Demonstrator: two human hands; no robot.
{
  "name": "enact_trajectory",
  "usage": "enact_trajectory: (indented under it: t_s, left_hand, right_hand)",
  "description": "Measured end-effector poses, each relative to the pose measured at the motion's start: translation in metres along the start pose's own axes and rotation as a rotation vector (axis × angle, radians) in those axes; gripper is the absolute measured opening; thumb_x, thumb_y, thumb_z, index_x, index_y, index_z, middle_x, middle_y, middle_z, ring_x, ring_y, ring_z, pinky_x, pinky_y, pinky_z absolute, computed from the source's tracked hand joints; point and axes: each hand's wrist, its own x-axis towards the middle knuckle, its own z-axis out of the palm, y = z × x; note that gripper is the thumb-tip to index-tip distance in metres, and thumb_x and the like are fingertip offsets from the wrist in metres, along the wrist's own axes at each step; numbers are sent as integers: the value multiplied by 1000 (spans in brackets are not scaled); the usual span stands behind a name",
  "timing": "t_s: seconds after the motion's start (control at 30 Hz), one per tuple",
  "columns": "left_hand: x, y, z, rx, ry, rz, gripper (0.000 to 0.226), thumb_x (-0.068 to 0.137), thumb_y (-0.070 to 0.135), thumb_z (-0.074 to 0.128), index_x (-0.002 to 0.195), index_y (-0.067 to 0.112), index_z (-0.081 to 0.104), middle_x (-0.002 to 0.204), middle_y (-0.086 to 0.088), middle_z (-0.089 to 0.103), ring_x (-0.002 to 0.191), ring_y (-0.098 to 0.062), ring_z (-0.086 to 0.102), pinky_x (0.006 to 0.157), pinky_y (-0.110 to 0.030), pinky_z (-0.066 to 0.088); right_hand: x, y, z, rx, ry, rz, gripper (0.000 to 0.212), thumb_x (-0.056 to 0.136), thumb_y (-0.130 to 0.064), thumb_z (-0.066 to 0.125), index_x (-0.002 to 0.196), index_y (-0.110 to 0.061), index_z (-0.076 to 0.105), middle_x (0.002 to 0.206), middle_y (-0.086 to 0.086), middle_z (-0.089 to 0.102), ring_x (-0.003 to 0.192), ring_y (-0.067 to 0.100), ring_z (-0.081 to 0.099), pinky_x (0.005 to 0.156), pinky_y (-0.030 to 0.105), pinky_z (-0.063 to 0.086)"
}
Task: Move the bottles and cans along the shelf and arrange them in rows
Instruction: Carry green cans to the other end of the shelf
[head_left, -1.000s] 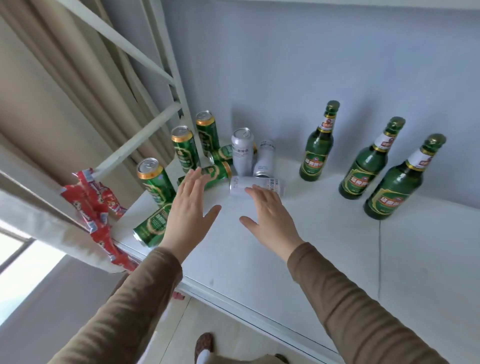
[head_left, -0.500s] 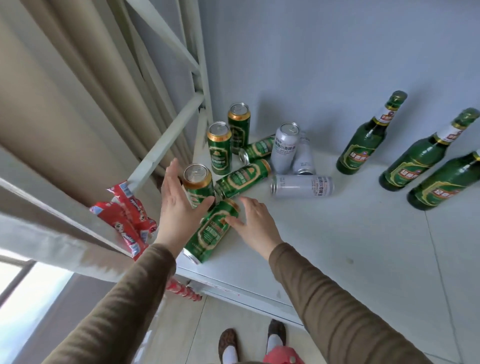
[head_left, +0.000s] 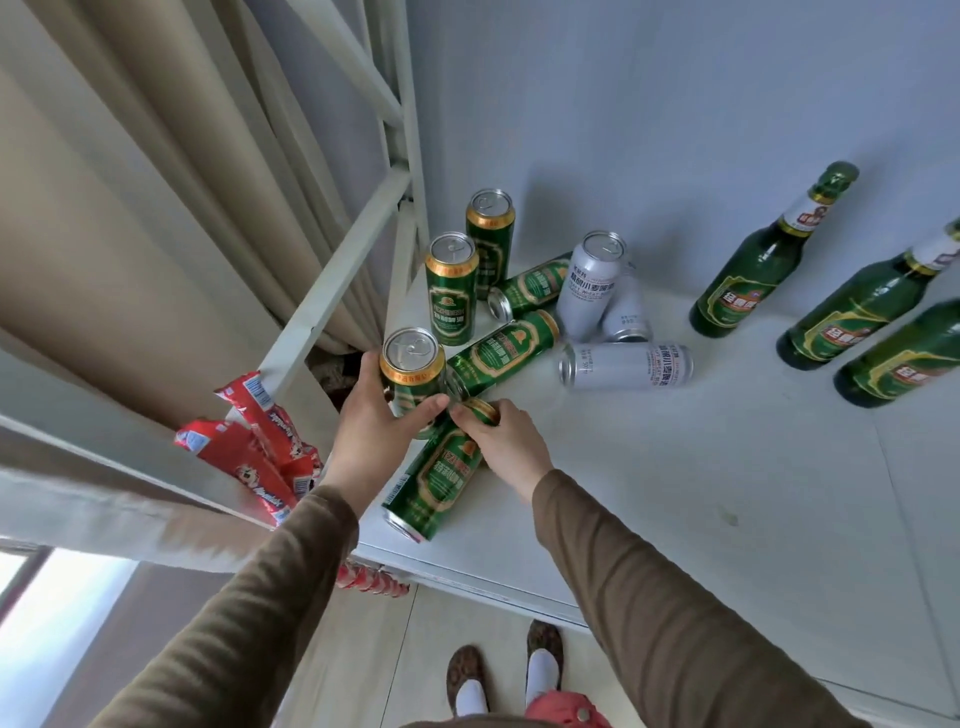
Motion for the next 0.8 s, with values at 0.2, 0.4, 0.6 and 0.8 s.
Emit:
enact_trajectory:
  t_s: [0.2,0.4,0.6,0.8]
  left_hand:
    - [-1,1,-2,-30,-4,11,53,80,35,84,116,31,46,101,32,59,93,28,51,71,5,37]
    - [-3,1,-1,-55,11,11,57,78,28,86,119,29,47,102,33,57,90,31,49,71,6,35]
    - [-12,5,5,-54,-7,15,70,77,33,87,134,21,48,114,23,62,101,16,55,87,-8,40]
    - [-22,25,28,-66,-59,83,56,75,29,88,119,27,52,108,21,67,94,13,61,87,-26,53]
  right_hand:
    - [-5,0,1,317,-41,75,29,82,-41,75,93,-15,70,68,-7,70,63,17,65,59,28,49]
    - [-16,5,-13,503,-163,56,14,90,-22,74,100,-13,70,90,7,71,77,19,69,83,46,58]
    - [-29,19,-37,587,-210,44,40,89,-23,76,126,-12,65,108,7,73,89,19,70,98,46,55]
    - [-52,38,-82,664,-123,-58,40,90,-15,74,128,-14,62,110,6,70,95,19,69,94,39,56]
